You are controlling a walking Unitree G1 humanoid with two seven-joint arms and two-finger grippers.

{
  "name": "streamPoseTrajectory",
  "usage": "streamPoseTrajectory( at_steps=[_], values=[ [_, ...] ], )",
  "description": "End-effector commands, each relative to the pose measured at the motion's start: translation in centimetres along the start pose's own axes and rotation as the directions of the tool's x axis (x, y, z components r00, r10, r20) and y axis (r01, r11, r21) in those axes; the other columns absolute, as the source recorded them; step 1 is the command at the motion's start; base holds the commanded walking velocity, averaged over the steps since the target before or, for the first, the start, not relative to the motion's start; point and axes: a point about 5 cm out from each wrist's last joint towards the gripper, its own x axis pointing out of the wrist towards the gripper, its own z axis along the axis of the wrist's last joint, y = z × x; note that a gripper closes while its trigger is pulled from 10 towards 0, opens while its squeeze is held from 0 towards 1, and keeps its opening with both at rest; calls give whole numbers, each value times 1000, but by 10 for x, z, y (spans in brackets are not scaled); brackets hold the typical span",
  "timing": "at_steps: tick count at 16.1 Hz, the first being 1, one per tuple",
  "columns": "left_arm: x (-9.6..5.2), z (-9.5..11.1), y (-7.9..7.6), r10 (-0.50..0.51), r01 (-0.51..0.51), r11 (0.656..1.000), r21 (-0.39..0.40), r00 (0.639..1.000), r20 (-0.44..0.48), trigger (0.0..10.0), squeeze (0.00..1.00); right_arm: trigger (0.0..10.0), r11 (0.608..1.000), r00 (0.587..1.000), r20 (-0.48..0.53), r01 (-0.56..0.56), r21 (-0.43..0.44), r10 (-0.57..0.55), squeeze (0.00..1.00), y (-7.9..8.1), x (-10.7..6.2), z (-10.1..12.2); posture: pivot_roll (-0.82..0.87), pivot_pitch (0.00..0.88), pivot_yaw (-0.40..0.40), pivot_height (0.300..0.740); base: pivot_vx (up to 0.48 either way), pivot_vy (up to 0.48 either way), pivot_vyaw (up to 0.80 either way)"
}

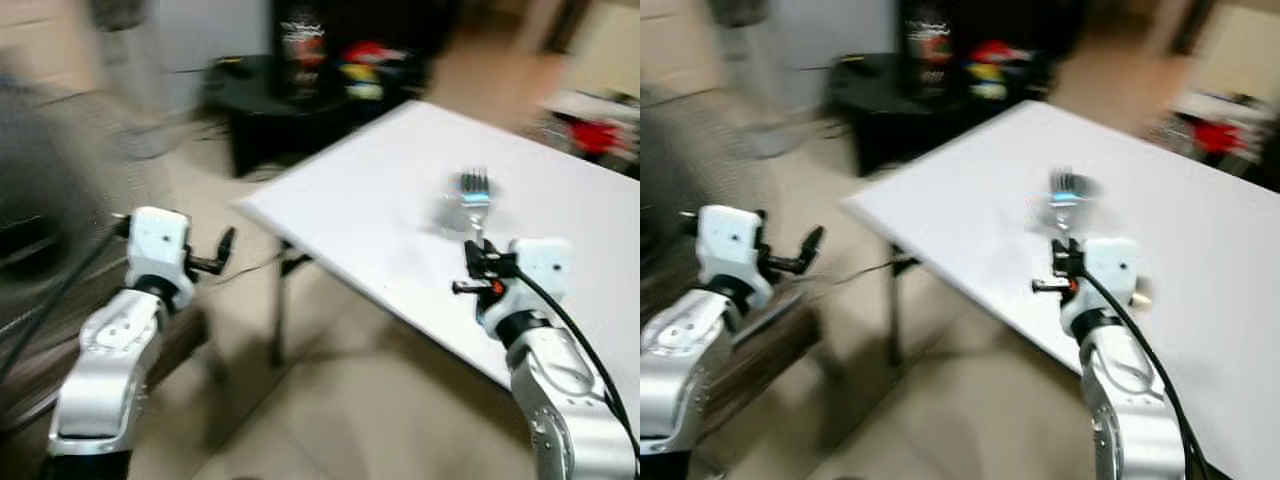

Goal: Setting the table

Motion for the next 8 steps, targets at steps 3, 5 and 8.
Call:
streamPoseTrajectory(
  at_steps=[3, 5, 8],
  values=[
    [4, 9, -9, -36, 36, 999, 0, 999, 39, 10000, 0, 10000, 997, 997, 9, 75, 30, -75, 0, -4, 2, 3, 151, 0, -40, 740, 270, 0, -800],
    [8, 9, -14, -44, 45, 999, -19, 998, 47, 10000, 0, 10000, 994, 995, 37, 92, 66, -95, 0, 3, 10, 9, 144, 0, -24, 740, 272, 0, -800],
    [11, 11, -21, -85, 86, 996, -16, 995, 60, 10000, 0, 10000, 990, 992, 30, 119, 78, -122, 0, 2, 10, 6, 115, 0, -2, 740, 270, 0, -800]
  ],
)
